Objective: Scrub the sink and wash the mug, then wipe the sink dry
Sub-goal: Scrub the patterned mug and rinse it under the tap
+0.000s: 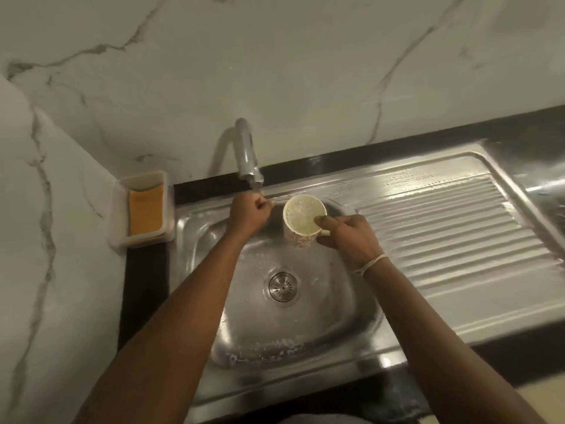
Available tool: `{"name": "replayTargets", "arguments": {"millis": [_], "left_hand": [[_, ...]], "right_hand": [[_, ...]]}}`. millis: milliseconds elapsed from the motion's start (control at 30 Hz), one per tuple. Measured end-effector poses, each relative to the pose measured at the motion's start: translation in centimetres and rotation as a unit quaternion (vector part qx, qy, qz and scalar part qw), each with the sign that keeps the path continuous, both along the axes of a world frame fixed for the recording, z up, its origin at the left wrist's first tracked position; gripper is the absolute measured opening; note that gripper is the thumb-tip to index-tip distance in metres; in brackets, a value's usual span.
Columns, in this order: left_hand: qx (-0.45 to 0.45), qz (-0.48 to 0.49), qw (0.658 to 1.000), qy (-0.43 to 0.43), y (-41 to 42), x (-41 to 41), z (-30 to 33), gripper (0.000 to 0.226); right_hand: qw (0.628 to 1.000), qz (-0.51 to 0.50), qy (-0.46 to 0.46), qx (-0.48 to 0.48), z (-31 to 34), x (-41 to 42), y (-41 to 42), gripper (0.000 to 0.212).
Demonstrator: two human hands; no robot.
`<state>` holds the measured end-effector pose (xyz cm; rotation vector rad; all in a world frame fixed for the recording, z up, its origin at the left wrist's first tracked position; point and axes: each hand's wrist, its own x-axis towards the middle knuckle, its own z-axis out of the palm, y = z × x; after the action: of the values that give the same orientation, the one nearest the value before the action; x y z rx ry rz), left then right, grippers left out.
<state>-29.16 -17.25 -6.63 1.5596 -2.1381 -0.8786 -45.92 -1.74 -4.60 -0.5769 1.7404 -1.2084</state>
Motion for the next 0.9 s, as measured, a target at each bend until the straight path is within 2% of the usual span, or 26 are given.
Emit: {"name": "replayTargets", "arguments": {"millis": [67,200,300,367,567,733,900], "left_hand": [[0.024,-0.021,0.999,0.022,4.0,-2.4,-0.2,0.034],[0.058,-0.093,0.992,0.061,11.1,-8.7,-0.1,0.028],[0.062,-0.129,0.987,0.076,16.2,-13.9,-0.5,0.04],[0.055,-0.154,0.983,0.081,19.2,-17.0,-0.9,0.039],[0.04,-0.202,0.976,0.071,27.8,-28.0,-2.1,0.02],[0.023,-0.238,0.969,0.064,35.0,-37.5,-3.0,0.017],[0.004,-0.33,0.944,0.027,39.3,-43.6,-3.9,0.026]], "right_hand": [[1.0,-0.013,0.018,0.002,1.2,-2.7,2.9,0.058],[0.999,-0.033,0.035,0.014,3.4,-9.2,9.0,0.046],[0.997,-0.042,0.048,0.031,4.6,-15.3,13.8,0.054],[0.997,-0.034,0.055,0.046,5.1,-19.6,16.6,0.056],[0.98,0.049,0.153,0.115,7.8,-33.7,24.5,0.036],[0.904,0.2,0.315,0.21,10.1,-42.8,29.0,0.041],[0.781,0.337,0.466,0.242,10.9,-47.7,29.7,0.055]]}}
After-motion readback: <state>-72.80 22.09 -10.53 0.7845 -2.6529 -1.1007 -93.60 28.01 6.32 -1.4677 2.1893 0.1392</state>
